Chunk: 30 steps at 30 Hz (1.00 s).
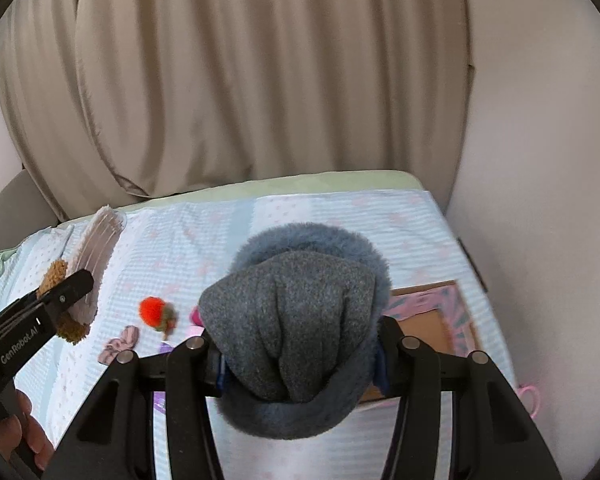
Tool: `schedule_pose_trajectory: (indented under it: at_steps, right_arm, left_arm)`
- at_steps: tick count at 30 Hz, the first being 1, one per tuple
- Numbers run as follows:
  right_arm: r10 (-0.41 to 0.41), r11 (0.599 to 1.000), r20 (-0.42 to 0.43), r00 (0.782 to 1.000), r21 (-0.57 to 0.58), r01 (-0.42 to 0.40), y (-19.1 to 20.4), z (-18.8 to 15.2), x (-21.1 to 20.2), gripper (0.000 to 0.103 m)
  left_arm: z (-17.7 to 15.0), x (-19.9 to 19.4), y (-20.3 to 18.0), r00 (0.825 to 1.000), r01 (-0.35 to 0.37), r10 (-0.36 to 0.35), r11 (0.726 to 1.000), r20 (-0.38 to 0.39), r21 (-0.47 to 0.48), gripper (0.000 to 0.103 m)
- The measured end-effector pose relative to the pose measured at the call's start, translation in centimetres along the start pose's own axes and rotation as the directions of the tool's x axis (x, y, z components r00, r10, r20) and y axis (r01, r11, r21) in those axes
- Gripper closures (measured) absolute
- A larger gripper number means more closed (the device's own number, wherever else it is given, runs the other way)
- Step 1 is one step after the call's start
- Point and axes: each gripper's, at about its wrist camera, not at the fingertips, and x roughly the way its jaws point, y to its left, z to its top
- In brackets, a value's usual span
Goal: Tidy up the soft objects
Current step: 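Carry the plush and grey hat together over the cardboard box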
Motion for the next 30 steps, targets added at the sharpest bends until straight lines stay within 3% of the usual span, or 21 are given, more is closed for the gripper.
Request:
schedule_pose_trajectory:
  at_steps: [9,17,22,25,30]
  right_arm:
    - [-0.061,0.998,-0.114,0.992,0.004,0.062,-9.8,1.1,2.8,0.055]
    - [-0.021,0.997,-0.322,0.947,0.068,0.045,-15.7,0.2,11.8,0.055]
    - [0.013,0.997,-0.443,0.896,0.074,0.022,-17.6,-1.0,18.0,0.055]
    - [0.036,0.997,-0.51,0.859,0.074,0.001,-19.0,-2.0,21.0,0.055]
    - [0.059,0.997,-0.599,0.799,0.081,-0.012,-19.7,-3.2,25.2,0.055]
  left_arm:
    - [-1.0,5.3,-12.2,0.99,0.099,-0.094,0.994,-0.106,0.042,0.068]
    - [-3.8,14.0,-17.7,0.955,0.127,-0.098,0.988,-0.279,0.089,0.068]
    - [-6.2,20.8,-18.8,0.91,0.131,-0.081,0.987,-0.406,0.095,0.068]
    - [-7.7,24.7,-19.6,0.873,0.136,-0.068,0.985,-0.483,0.107,0.068]
    - [-10.8,30.0,-20.6,0.765,0.137,-0.021,0.982,-0.644,0.13,0.068]
